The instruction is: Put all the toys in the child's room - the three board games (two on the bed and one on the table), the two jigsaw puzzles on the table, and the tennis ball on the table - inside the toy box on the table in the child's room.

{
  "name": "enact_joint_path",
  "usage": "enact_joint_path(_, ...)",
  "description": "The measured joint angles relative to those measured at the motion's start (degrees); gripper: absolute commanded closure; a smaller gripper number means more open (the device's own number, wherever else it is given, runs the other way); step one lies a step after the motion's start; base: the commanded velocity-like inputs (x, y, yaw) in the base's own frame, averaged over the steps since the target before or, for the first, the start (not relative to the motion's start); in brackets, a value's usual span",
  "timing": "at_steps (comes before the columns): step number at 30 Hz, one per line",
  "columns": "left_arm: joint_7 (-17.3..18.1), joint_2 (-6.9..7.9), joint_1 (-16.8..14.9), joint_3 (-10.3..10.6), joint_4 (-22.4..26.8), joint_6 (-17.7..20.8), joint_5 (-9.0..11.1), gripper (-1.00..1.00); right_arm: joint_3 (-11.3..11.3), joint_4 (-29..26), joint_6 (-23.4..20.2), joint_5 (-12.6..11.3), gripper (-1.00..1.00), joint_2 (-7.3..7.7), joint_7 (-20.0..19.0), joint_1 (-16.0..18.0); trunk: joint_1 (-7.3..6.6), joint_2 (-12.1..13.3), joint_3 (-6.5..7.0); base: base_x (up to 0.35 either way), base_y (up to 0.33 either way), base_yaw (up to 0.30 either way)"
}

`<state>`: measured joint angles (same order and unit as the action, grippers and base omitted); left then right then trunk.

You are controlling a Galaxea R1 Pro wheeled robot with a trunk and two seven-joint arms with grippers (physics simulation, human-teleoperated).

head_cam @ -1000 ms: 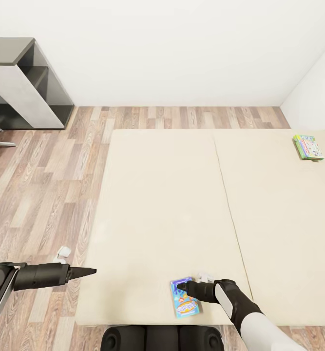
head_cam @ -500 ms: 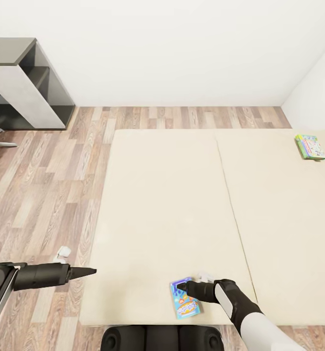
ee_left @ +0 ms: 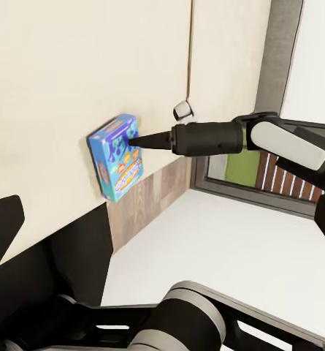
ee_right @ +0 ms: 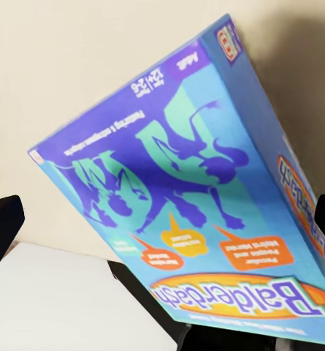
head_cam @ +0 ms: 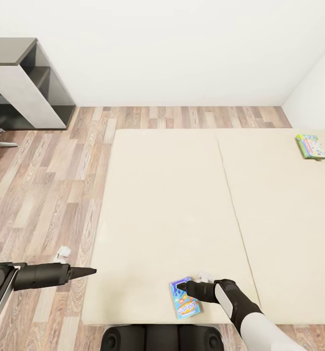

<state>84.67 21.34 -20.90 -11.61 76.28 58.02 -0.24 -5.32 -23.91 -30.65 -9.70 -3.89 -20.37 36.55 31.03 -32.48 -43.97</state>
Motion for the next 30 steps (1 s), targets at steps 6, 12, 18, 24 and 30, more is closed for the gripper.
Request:
enact_joint_path(6,-0.02,0.0,0.0,0.0,0.0,0.0,0.0,-1.0,0.0,0.0,0.0,0.01,-1.0,0.0,0.0,-0.01,0.0,0.0,0.0,-0.001,0.075,0.0)
enact_joint_path(12,-0.01,0.0,0.0,0.0,0.0,0.0,0.0,-1.0,-0.01,0.0,0.0,0.0,-1.0,0.0,0.0,-0.01,0.0,0.0,0.0,0.0,0.087,0.0)
enact_joint_path(18,0.0,0.0,0.0,0.01,0.0,0.0,0.0,-1.0,0.0,0.0,0.0,0.0,-1.0,0.0,0.0,0.0,0.0,0.0,0.0,0.0,0.037,0.0)
enact_joint_path(24,0.0,0.0,0.0,0.01,-0.01,0.0,-0.01,-1.0,0.0,0.0,-0.16,-0.05,-1.0,0.0,0.43,-0.03,0.0,0.0,0.0,0.0,0.008,0.0)
enact_joint_path(30,0.0,0.0,0.0,-0.01,-0.01,0.0,0.01,-1.0,-0.06,0.0,-1.46,-0.15,-1.0,0.0,1.99,0.0,0.0,0.0,0.0,0.0,0.0,0.0)
